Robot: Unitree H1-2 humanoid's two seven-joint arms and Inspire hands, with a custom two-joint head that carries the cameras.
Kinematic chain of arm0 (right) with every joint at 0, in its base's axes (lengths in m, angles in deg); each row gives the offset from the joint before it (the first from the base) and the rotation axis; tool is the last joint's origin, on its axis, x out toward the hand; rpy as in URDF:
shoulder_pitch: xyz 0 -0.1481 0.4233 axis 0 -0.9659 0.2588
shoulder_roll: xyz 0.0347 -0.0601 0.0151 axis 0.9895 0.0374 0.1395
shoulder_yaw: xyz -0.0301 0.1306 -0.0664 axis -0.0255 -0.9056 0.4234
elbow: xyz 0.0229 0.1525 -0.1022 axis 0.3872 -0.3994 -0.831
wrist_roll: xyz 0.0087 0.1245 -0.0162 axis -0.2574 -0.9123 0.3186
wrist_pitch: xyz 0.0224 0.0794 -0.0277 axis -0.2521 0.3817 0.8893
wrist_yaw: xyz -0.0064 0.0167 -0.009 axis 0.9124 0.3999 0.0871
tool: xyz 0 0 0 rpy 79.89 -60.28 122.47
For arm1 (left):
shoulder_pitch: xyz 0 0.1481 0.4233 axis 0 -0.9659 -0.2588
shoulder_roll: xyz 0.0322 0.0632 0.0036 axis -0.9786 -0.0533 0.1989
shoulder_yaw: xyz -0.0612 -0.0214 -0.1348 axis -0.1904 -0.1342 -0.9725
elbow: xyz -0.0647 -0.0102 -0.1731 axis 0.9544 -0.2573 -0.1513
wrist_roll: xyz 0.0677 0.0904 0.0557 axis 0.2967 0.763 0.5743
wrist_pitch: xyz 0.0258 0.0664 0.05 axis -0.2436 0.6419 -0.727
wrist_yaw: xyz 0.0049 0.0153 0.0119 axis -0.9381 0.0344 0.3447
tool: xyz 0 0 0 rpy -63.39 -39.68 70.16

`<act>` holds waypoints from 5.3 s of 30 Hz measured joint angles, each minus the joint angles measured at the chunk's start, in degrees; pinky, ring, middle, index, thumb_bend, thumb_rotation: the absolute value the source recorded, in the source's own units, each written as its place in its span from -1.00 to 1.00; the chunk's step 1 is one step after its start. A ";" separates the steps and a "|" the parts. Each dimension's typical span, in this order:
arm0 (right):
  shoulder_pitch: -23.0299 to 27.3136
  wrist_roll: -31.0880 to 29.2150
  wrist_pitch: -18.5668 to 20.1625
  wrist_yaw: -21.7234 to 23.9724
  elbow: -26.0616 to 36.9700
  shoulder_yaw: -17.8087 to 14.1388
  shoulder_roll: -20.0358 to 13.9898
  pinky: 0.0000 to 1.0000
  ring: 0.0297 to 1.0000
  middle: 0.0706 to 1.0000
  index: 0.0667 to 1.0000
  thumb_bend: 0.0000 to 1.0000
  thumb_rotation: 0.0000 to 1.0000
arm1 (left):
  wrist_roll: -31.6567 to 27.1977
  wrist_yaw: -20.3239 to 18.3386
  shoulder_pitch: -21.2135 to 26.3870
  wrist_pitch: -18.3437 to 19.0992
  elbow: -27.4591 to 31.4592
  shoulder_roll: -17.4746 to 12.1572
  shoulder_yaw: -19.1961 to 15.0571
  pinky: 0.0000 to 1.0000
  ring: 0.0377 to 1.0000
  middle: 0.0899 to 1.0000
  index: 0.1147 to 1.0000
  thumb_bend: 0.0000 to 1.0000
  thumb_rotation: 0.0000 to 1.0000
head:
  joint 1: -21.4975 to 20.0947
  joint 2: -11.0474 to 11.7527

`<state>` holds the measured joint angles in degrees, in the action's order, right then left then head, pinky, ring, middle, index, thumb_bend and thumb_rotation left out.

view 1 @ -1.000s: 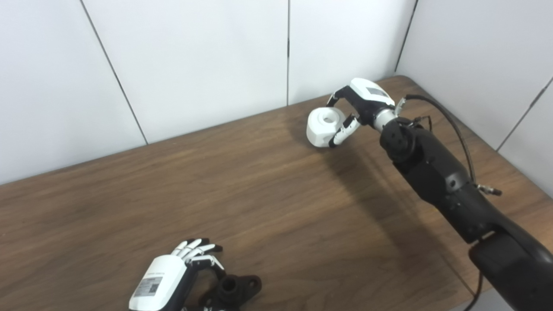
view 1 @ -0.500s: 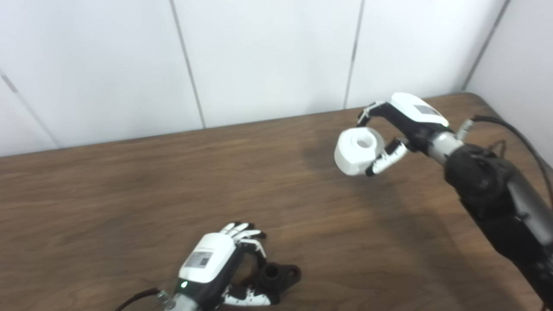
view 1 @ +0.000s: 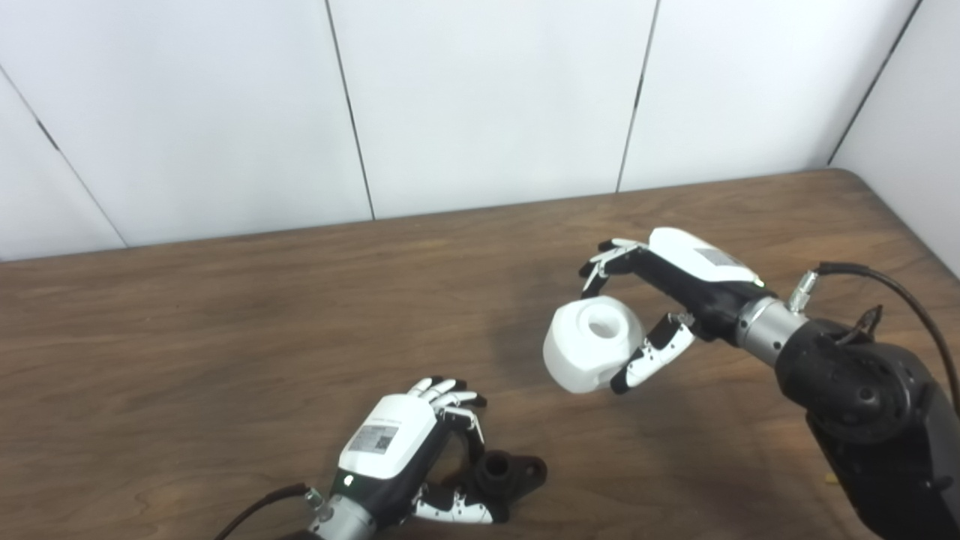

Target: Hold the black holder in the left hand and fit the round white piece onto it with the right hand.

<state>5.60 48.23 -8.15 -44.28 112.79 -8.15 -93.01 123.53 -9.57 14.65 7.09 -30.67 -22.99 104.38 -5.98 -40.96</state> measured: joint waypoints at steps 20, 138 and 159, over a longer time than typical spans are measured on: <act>-3.43 0.63 0.00 5.41 8.08 2.99 7.31 0.86 0.88 0.58 -0.11 0.05 -0.71 | 1.31 -1.01 0.23 1.21 0.48 0.89 0.51 0.89 0.80 0.61 -0.16 0.04 -0.90 | 1.67 -1.58; -5.64 7.84 -0.18 14.92 11.80 1.70 7.59 1.00 1.00 1.00 1.00 1.00 -0.04 | 4.50 -6.72 2.09 4.05 1.59 2.97 1.92 0.90 0.80 0.59 -0.16 0.03 -0.90 | 2.37 -1.58; -7.22 3.24 -0.09 20.02 14.46 -9.02 5.40 1.00 1.00 1.00 1.00 1.00 -0.04 | 4.31 -6.71 2.33 3.67 1.33 2.54 1.72 0.86 0.78 0.57 -0.15 0.04 -0.88 | 2.37 -1.14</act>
<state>-1.62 51.47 -8.24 -24.26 127.24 -17.16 -87.61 127.85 -16.28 16.98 10.76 -29.34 -20.45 106.10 -3.61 -42.10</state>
